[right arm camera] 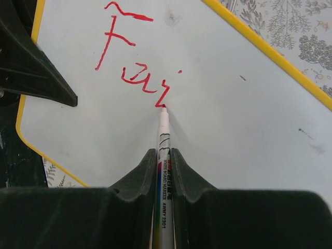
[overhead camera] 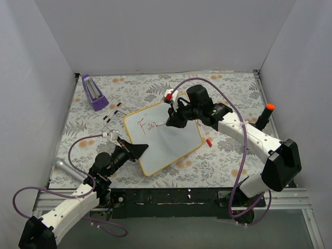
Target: Write a sentence on the whiteboard
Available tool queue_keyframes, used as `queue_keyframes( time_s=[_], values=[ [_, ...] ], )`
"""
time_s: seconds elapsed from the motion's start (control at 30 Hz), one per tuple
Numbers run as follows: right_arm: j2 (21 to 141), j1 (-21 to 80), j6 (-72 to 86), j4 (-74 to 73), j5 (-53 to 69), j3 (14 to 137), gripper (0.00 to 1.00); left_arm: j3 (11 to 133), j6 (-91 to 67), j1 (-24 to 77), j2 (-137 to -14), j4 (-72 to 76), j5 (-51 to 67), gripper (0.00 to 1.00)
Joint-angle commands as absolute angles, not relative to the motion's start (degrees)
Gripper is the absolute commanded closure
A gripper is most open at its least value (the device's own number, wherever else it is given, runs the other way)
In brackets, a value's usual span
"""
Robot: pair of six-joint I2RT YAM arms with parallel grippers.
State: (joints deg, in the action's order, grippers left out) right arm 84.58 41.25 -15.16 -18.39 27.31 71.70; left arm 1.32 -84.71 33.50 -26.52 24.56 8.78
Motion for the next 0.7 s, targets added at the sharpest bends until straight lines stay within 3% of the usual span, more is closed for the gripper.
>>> queue_keyframes(
  time_s=[0.0,0.67],
  values=[
    [85.2,39.5,-15.0,-17.8,24.7,76.5,0.99,2.7,-82.6,33.7,-25.0,32.5,10.6,1.00],
    [87.3,39.0,-13.1,-17.3,25.0,78.8,0.99,2.3,-82.7,33.7,-24.2,32.4,10.7,1.00]
  ],
)
